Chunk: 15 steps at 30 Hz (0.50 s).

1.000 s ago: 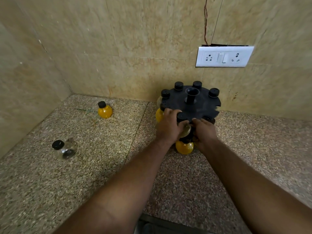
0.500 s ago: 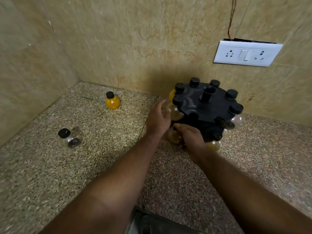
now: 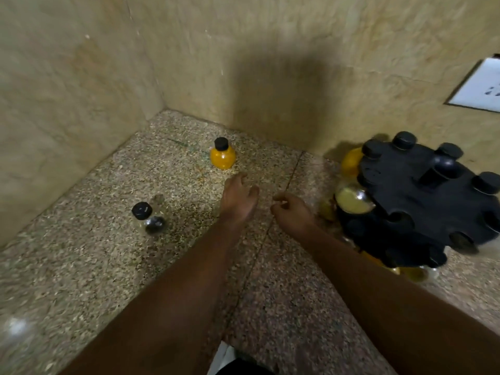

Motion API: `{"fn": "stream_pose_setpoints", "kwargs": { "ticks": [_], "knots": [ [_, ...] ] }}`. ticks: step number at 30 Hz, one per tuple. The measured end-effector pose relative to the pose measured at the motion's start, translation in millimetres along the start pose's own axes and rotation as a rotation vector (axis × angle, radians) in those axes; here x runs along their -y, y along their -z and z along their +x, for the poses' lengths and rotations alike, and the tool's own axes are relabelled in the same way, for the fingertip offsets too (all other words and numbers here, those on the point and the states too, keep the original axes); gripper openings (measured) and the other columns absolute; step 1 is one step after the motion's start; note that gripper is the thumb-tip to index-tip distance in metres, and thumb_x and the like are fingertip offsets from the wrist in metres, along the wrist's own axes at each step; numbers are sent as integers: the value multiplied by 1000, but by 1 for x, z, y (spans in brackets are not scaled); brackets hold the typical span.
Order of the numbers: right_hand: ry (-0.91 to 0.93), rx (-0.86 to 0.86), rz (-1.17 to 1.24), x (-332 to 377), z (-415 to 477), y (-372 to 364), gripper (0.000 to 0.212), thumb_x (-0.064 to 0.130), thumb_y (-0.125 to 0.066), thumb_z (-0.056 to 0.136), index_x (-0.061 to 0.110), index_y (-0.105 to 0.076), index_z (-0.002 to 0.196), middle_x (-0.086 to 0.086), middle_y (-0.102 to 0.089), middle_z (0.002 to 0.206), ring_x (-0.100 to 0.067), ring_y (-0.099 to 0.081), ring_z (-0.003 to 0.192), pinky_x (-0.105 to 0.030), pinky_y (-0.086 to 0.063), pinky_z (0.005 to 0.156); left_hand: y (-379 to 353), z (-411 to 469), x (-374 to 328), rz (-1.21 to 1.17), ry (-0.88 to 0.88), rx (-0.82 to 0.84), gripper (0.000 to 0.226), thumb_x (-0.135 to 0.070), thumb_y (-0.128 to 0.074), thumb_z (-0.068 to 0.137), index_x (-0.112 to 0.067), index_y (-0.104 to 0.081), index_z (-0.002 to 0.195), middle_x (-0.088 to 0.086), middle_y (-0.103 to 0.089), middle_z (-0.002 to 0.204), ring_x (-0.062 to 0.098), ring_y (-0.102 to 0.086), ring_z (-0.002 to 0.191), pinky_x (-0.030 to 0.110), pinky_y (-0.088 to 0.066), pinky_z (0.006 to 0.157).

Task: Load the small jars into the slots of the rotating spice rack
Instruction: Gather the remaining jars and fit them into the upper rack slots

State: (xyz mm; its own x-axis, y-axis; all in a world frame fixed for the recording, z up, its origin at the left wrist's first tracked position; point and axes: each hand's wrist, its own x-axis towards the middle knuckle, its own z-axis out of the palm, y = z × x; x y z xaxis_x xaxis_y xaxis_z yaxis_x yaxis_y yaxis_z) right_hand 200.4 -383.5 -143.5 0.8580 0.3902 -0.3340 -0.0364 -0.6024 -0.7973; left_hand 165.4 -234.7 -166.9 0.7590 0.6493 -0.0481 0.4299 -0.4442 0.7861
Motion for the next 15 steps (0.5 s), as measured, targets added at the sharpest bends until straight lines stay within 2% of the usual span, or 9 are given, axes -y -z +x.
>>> {"fn": "stream_pose_setpoints", "kwargs": {
  "ticks": [2,4,6,9,12,15],
  "knots": [
    [23,-1,-74,9,20,-16,29,35,-59,94,28,-60,122,-5,-70,103,-23,-68,86,-37,-57,76,7,19,15,14,32,-9,58,-38,-61,95,-15,-45,145,12,-49,144,31,-49,130,40,-43,106],
    [53,9,-154,16,35,-27,33,34,-60,94,24,-59,126,-5,-69,107,-25,-68,89,-40,-58,80,12,33,26,22,25,-12,61,-38,-61,95,-13,-40,147,14,-46,146,33,-46,133,41,-42,106],
    [86,5,-233,22,51,-38,41,34,-60,94,20,-57,132,-8,-68,119,-27,-68,99,-42,-57,86,16,51,36,22,11,-16,64,-37,-62,96,-10,-38,148,16,-44,145,34,-44,134,41,-41,105],
    [129,17,-388,28,71,-51,50,36,-60,95,18,-51,141,-10,-62,133,-28,-61,118,-36,-50,94,17,76,47,-10,53,0,70,-38,-62,95,-13,-31,153,14,-36,151,35,-43,135,44,-44,104],
    [103,93,-518,31,90,-63,63,45,-58,94,21,-39,150,-15,-52,143,-33,-55,124,-39,-49,97,16,100,54,-59,87,-8,77,-40,-64,93,-18,-24,155,13,-31,154,36,-41,136,50,-46,103],
    [63,171,-656,31,107,-75,82,58,-57,91,26,-22,158,-14,-31,161,-38,-41,140,-50,-44,107,16,121,56,-91,67,-52,80,-37,-67,92,-17,-23,156,14,-31,155,35,-38,139,50,-42,107]
  ]
}}
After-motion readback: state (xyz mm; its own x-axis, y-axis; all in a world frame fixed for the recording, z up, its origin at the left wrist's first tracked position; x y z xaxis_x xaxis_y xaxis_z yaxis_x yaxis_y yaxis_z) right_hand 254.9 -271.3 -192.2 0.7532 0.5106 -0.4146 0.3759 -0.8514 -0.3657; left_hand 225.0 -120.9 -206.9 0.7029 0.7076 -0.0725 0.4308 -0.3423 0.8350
